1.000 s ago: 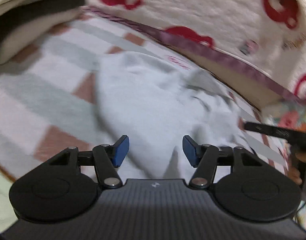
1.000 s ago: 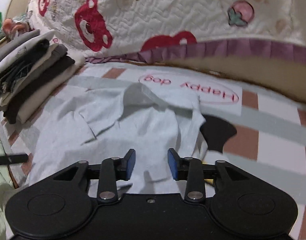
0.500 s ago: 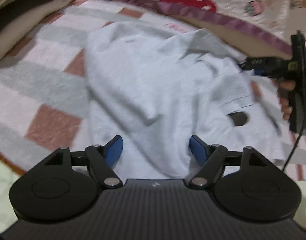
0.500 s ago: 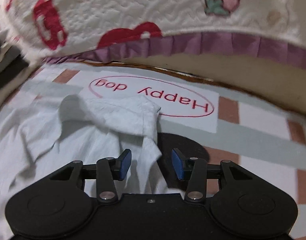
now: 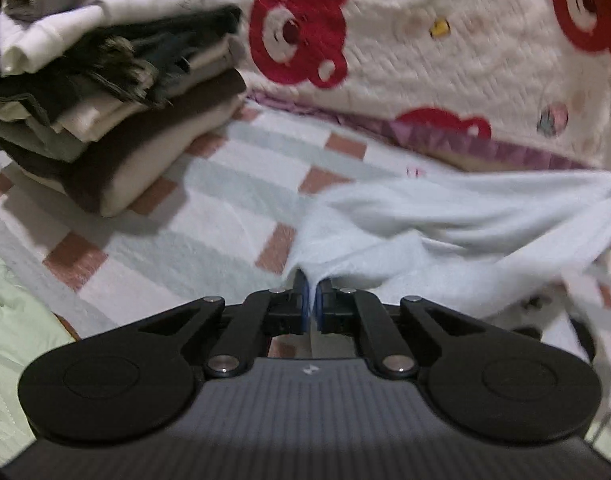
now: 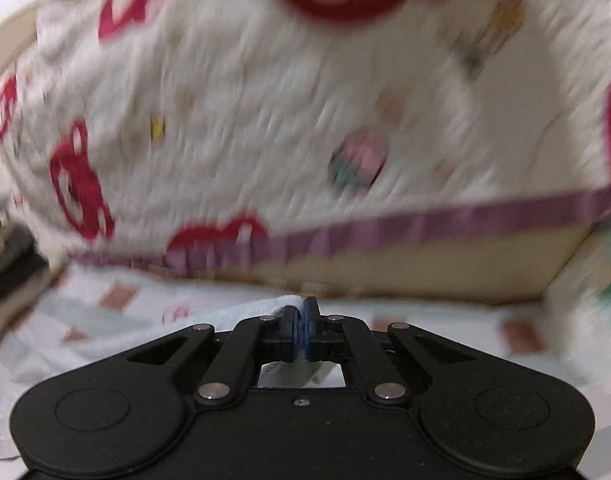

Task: Fold clothes

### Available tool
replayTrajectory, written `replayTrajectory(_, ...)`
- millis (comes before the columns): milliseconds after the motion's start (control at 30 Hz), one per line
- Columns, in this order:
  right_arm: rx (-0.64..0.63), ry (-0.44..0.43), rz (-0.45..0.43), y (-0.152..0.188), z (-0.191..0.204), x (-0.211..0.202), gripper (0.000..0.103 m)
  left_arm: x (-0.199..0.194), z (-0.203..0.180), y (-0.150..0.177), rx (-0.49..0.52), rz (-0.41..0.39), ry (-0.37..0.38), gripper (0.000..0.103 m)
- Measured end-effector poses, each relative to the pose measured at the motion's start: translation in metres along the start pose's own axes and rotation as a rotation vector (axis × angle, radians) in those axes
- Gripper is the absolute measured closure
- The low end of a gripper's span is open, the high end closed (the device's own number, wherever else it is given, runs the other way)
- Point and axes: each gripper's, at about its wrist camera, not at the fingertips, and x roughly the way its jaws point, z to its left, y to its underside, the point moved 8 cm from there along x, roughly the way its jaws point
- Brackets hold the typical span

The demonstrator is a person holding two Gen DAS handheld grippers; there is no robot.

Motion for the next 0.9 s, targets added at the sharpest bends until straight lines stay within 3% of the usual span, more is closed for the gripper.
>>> replayTrajectory(133,0.185,0.04,-0.135,-0.02,-0.047,-0.085,0.101,-0.006,0.0,0.013,-0.007,0.061,0.032,0.099)
replayTrajectory(300,0.181,0.085,0.004,0.053,-0.081,-0.138,0.101,-0.015,0.001,0.029,-0.015,0.138,0.073,0.099)
replayTrajectory(400,0.128,0.135,0.097,0.102,-0.099,-0.144,0.101,-0.02,0.001,0.038,-0.02,0.184,0.097,0.098)
replayTrajectory(467,0.128,0.145,0.123,0.117,-0.107,-0.139,0.101,-0.024,0.002,0.045,-0.023,0.215,0.113,0.097)
replayTrajectory(533,0.142,0.135,0.125,0.118,-0.11,-0.135,0.101,-0.036,0.003,0.03,-0.054,0.168,0.145,0.095)
replayTrajectory(600,0.146,0.122,0.124,0.117,-0.11,-0.132,0.1,-0.042,-0.008,0.017,-0.032,0.12,0.183,0.082)
replayTrajectory(633,0.142,0.114,0.121,0.116,-0.108,-0.131,0.1,-0.045,-0.014,0.01,-0.021,0.096,0.202,0.066)
replayTrajectory(700,0.142,0.095,0.115,0.116,-0.105,-0.131,0.099,-0.036,-0.033,0.016,0.016,0.137,0.229,0.053)
replayTrajectory(800,0.156,0.062,0.107,0.118,-0.099,-0.134,0.098,-0.013,-0.054,0.036,0.008,0.187,0.18,0.05)
replayTrajectory(867,0.147,0.038,0.107,0.121,-0.094,-0.137,0.098,-0.007,-0.056,0.041,0.029,0.181,0.133,0.03)
replayTrajectory(900,0.137,0.026,0.109,0.123,-0.091,-0.137,0.098,-0.004,-0.057,0.043,0.04,0.178,0.109,0.025)
